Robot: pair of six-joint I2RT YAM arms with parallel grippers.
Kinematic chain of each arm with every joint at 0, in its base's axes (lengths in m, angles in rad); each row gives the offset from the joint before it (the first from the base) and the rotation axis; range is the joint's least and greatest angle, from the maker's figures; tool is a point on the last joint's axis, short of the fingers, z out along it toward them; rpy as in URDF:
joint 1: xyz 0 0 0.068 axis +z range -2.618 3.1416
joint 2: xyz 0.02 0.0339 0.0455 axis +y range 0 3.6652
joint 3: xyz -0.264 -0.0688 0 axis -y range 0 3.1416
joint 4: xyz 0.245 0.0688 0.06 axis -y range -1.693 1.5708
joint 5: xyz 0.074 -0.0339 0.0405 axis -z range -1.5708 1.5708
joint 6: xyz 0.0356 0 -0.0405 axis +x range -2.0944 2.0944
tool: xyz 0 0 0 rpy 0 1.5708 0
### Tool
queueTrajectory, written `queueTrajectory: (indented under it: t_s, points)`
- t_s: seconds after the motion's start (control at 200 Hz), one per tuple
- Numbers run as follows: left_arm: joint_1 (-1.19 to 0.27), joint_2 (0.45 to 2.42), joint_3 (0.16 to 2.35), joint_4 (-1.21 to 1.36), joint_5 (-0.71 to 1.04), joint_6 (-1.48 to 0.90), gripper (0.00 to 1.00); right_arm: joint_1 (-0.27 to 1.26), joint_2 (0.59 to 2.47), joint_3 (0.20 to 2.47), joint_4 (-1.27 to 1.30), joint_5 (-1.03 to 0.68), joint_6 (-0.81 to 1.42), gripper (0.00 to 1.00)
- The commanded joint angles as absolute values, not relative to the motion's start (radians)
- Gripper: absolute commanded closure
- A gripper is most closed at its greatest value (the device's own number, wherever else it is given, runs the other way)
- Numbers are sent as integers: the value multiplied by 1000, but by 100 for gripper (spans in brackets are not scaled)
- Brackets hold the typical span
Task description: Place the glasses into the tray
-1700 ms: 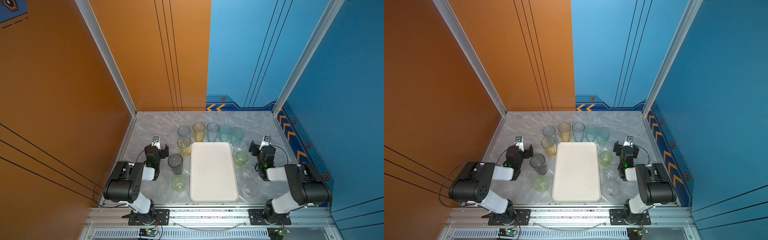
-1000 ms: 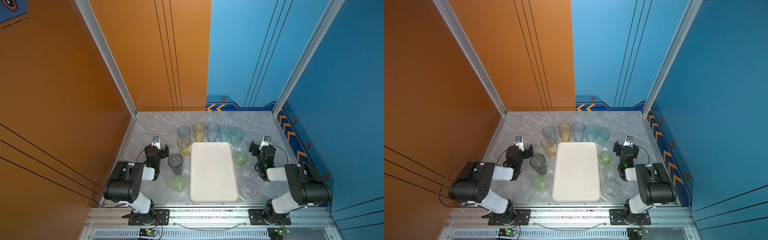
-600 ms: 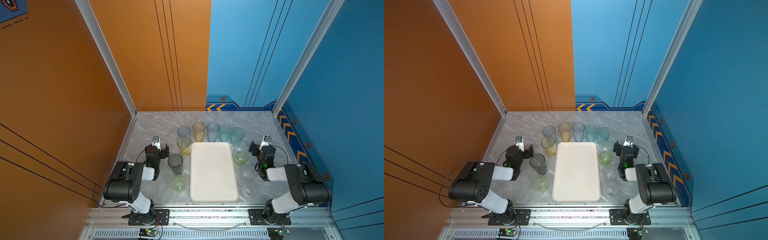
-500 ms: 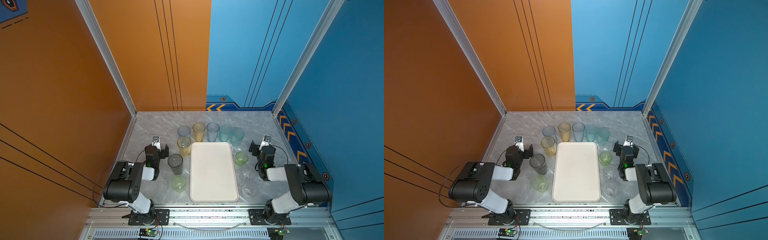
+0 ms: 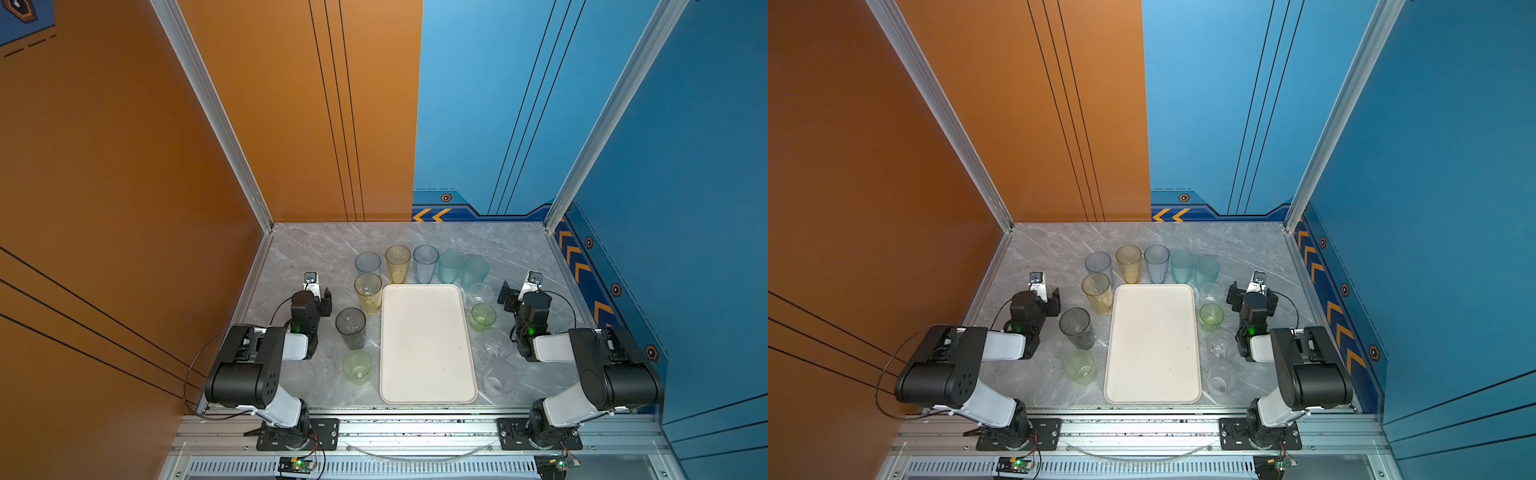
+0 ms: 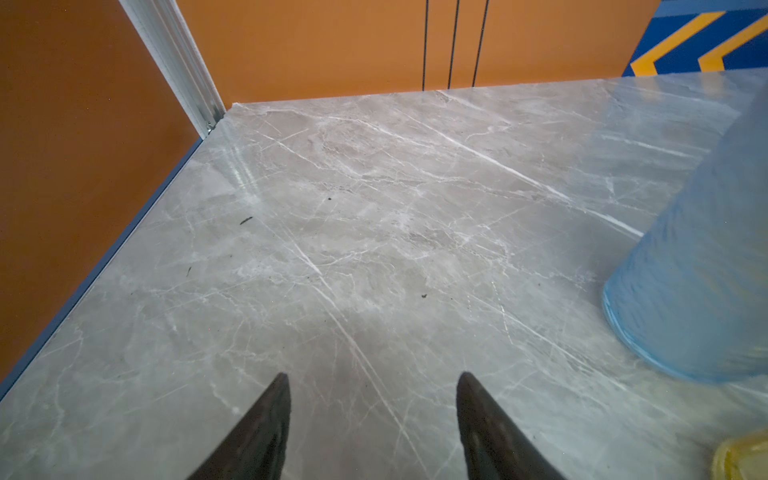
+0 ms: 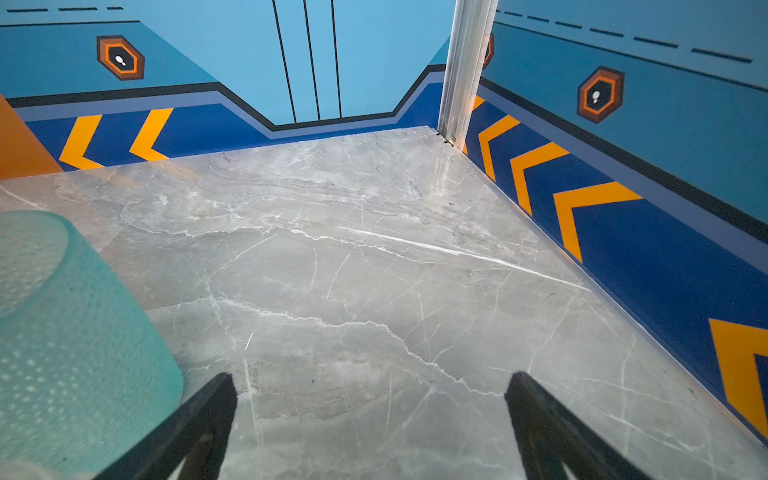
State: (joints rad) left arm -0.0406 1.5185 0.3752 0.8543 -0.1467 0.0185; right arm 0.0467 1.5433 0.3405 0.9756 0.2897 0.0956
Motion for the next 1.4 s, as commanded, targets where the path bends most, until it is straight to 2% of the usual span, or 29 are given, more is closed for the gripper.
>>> queueTrajectory:
  t_s: [0.0,0.165,0.28,0.486,0.606,0.701,0.846,0.996,1.102,1.397]
  points:
    - [-75,1396,416,734,-262,30,39,54,1547,351,956,294,88,1]
    - [-192,1189,473,522,-368,32,39,53,1531,352,939,301,93,7]
    - [-279,1121,557,374,-386,45,40,48,1469,357,880,326,105,9]
    - [-379,1093,692,221,-477,33,42,42,1224,377,677,313,109,10]
    - [-380,1085,784,120,-474,-9,43,20,1032,518,330,259,175,13]
    - [-380,1096,855,35,-462,-40,45,17,974,698,0,168,207,18]
    - [-382,1142,952,-69,-413,-83,48,20,991,896,-384,24,234,27]
    - [-389,1196,1012,-121,-345,-115,57,21,1059,966,-593,-51,278,43]
    - [-404,1224,1023,-130,-326,-126,60,32,1110,966,-652,-84,297,53]
    - [-457,1285,1083,-219,-326,-112,62,85,1279,1001,-679,-101,330,64]
